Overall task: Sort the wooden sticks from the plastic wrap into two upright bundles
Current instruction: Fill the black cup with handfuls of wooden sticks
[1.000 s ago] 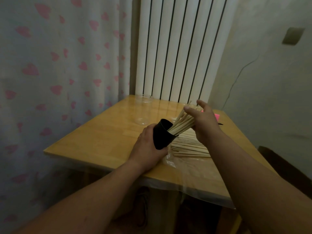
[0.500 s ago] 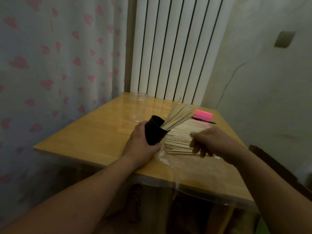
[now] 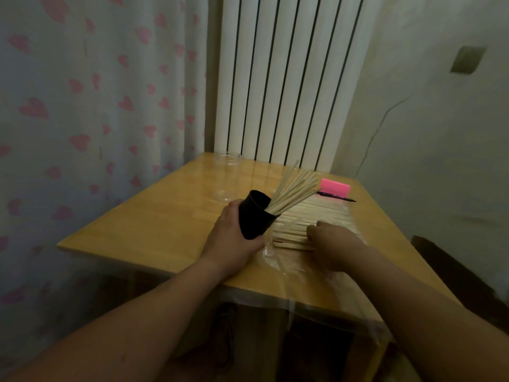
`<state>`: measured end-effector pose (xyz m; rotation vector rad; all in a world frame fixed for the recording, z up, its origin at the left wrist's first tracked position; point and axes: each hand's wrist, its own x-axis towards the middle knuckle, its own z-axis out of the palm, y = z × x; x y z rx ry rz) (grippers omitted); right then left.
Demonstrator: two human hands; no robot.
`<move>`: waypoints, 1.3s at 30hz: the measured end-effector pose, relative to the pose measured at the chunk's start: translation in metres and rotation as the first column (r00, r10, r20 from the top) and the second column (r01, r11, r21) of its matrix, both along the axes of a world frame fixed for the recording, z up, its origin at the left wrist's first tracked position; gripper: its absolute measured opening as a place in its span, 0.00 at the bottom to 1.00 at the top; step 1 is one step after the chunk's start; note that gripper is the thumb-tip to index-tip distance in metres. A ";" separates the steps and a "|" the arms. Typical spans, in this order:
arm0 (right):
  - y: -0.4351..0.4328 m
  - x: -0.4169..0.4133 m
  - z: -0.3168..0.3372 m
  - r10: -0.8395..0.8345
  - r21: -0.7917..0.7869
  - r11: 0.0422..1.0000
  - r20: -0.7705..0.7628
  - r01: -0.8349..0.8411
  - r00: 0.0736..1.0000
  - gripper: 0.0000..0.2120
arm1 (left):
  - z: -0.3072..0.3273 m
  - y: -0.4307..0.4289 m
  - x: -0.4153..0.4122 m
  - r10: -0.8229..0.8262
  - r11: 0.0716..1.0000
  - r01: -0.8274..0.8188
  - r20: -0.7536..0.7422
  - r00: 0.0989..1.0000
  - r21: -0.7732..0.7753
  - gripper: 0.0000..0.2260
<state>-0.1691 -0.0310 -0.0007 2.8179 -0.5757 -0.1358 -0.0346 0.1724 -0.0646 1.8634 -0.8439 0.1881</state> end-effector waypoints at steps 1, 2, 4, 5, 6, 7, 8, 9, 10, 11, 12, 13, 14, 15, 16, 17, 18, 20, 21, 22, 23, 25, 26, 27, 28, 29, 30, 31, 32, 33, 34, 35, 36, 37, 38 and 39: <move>0.001 0.002 0.001 0.005 -0.023 1.000 -0.015 -0.005 1.000 0.13 | 0.000 0.000 0.000 0.002 1.000 -0.002 0.003 1.000 0.000 0.39; 0.002 0.003 0.002 0.006 -0.040 0.999 -0.029 -0.007 1.000 0.13 | 0.000 0.000 0.000 0.003 1.000 -0.003 0.004 1.000 0.000 0.38; 0.005 0.006 0.003 0.004 -0.054 0.999 -0.047 -0.007 0.999 0.15 | 0.000 0.000 0.000 0.003 1.000 -0.003 0.005 1.000 -0.003 0.38; 0.006 0.008 0.004 0.008 -0.061 0.998 -0.050 -0.011 0.999 0.16 | 0.000 0.000 0.000 0.002 1.000 -0.002 0.006 1.000 -0.002 0.38; 0.008 0.009 0.005 0.014 -0.068 0.998 -0.051 -0.018 0.999 0.18 | 0.000 0.000 0.000 0.002 1.000 -0.002 0.006 1.000 0.000 0.38; 0.009 0.009 0.005 0.026 -0.075 0.997 -0.047 -0.029 0.999 0.19 | 0.000 0.000 0.000 0.003 1.000 -0.003 0.005 1.000 0.002 0.38; 0.010 0.010 0.005 0.038 -0.087 0.995 -0.046 -0.042 0.998 0.19 | 0.001 -0.001 0.000 0.005 1.000 -0.005 0.004 1.000 0.001 0.38; 0.011 0.010 0.005 0.052 -0.104 0.993 -0.048 -0.056 0.997 0.18 | 0.001 -0.001 -0.001 0.007 1.000 -0.007 0.002 1.000 -0.001 0.38; 0.012 0.009 0.005 0.058 -0.124 0.990 -0.057 -0.065 0.997 0.16 | 0.002 -0.001 -0.001 0.006 1.000 -0.006 0.002 1.000 -0.005 0.38; 0.012 0.009 0.004 0.060 -0.140 0.988 -0.066 -0.069 0.996 0.14 | 0.002 -0.001 -0.001 0.005 1.000 -0.005 0.003 1.000 -0.008 0.38; 0.013 0.009 0.004 0.058 -0.150 0.986 -0.071 -0.069 0.996 0.14 | 0.002 -0.001 -0.001 0.003 1.000 -0.003 0.006 1.000 -0.011 0.37; 0.013 0.009 0.004 0.056 -0.153 0.986 -0.075 -0.067 0.996 0.14 | 0.001 -0.001 -0.001 0.003 1.000 -0.003 0.007 1.000 -0.012 0.37; 0.013 0.010 0.004 0.053 -0.153 0.986 -0.080 -0.065 0.995 0.15 | 0.001 0.000 -0.001 0.002 1.000 -0.002 0.007 1.000 -0.009 0.37; 0.014 0.011 0.005 0.051 -0.150 0.987 -0.086 -0.064 0.995 0.16 | 0.001 0.000 -0.001 0.001 1.000 -0.001 0.003 1.000 -0.005 0.38; 0.014 0.012 0.006 0.050 -0.144 0.988 -0.093 -0.063 0.994 0.17 | 0.001 0.000 -0.001 0.000 1.000 0.000 0.000 1.000 -0.002 0.38; 0.014 0.013 0.006 0.052 -0.137 0.988 -0.102 -0.066 0.993 0.18 | 0.001 0.000 -0.001 -0.001 1.000 0.001 -0.002 1.000 0.000 0.38; 0.015 0.014 0.007 0.054 -0.128 0.989 -0.116 -0.068 0.992 0.18 | 0.001 0.000 -0.001 -0.001 1.000 0.001 -0.002 1.000 0.001 0.38; 0.016 0.017 0.008 0.042 -0.116 0.991 -0.153 -0.061 0.987 0.20 | 0.001 0.000 0.000 -0.001 1.000 0.001 0.001 1.000 0.001 0.38; 0.017 0.019 0.009 0.032 -0.114 0.992 -0.175 -0.052 0.984 0.21 | 0.000 0.000 0.000 0.000 1.000 0.000 0.004 1.000 0.000 0.38; 0.018 0.020 0.010 0.021 -0.111 0.993 -0.197 -0.044 0.980 0.21 | 0.000 0.000 0.000 0.002 1.000 -0.002 0.007 1.000 0.000 0.38; 0.019 0.021 0.011 0.012 -0.108 0.994 -0.218 -0.037 0.976 0.22 | 0.000 0.000 0.000 0.003 1.000 -0.003 0.008 1.000 0.001 0.38; 0.021 0.023 0.012 0.005 -0.104 0.994 -0.254 -0.033 0.967 0.23 | 0.000 0.000 0.000 0.002 1.000 -0.002 0.011 1.000 -0.004 0.38; 0.021 0.022 0.012 0.010 -0.105 0.994 -0.260 -0.038 0.966 0.24 | 0.000 0.000 0.000 0.002 1.000 -0.002 0.013 1.000 -0.007 0.37; 0.022 0.022 0.013 0.021 -0.108 0.993 -0.257 -0.050 0.966 0.25 | 0.000 0.000 0.000 0.001 1.000 -0.001 0.015 1.000 -0.009 0.37; 0.022 0.021 0.013 0.033 -0.115 0.991 -0.250 -0.064 0.968 0.26 | 0.000 0.000 0.000 0.001 1.000 -0.001 0.016 1.000 -0.009 0.37; 0.023 0.019 0.014 0.043 -0.126 0.989 -0.246 -0.076 0.968 0.26 | 0.000 0.000 0.000 0.000 1.000 0.000 0.018 1.000 -0.010 0.37; 0.023 0.019 0.014 0.048 -0.138 0.987 -0.245 -0.083 0.968 0.25 | 0.000 0.000 0.000 0.000 1.000 0.001 0.019 1.000 -0.010 0.37; 0.023 0.019 0.013 0.048 -0.149 0.985 -0.247 -0.087 0.968 0.24 | 0.000 0.000 0.000 -0.001 1.000 0.001 0.017 1.000 -0.010 0.37; 0.022 0.019 0.013 0.047 -0.157 0.984 -0.249 -0.088 0.967 0.22 | 0.000 0.000 0.000 0.000 1.000 0.000 0.015 1.000 -0.009 0.37; 0.021 0.019 0.013 0.046 -0.164 0.982 -0.251 -0.090 0.967 0.21 | 0.000 0.000 0.000 0.002 1.000 -0.002 0.014 1.000 -0.009 0.37; 0.021 0.019 0.013 0.046 -0.171 0.981 -0.252 -0.091 0.967 0.19 | 0.000 0.000 0.000 0.002 1.000 -0.002 0.014 1.000 -0.010 0.37; 0.020 0.019 0.012 0.045 -0.176 0.980 -0.250 -0.091 0.967 0.18 | 0.000 0.000 0.000 0.002 1.000 -0.001 0.015 1.000 -0.010 0.37; 0.020 0.019 0.012 0.046 -0.179 0.980 -0.248 -0.092 0.968 0.17 | -0.001 0.000 0.000 -0.001 1.000 0.001 0.014 1.000 -0.010 0.37; 0.020 0.019 0.011 0.049 -0.184 0.978 -0.247 -0.096 0.968 0.17 | -0.001 0.000 0.000 -0.003 1.000 0.003 0.012 1.000 -0.010 0.37; 0.020 0.019 0.009 0.053 -0.192 0.976 -0.246 -0.103 0.968 0.17 | -0.001 0.000 0.000 -0.004 1.000 0.004 0.010 1.000 -0.009 0.37; 0.020 0.019 0.008 0.060 -0.200 0.973 -0.246 -0.111 0.967 0.17 | 0.000 0.000 0.000 -0.003 1.000 0.003 0.009 1.000 -0.008 0.37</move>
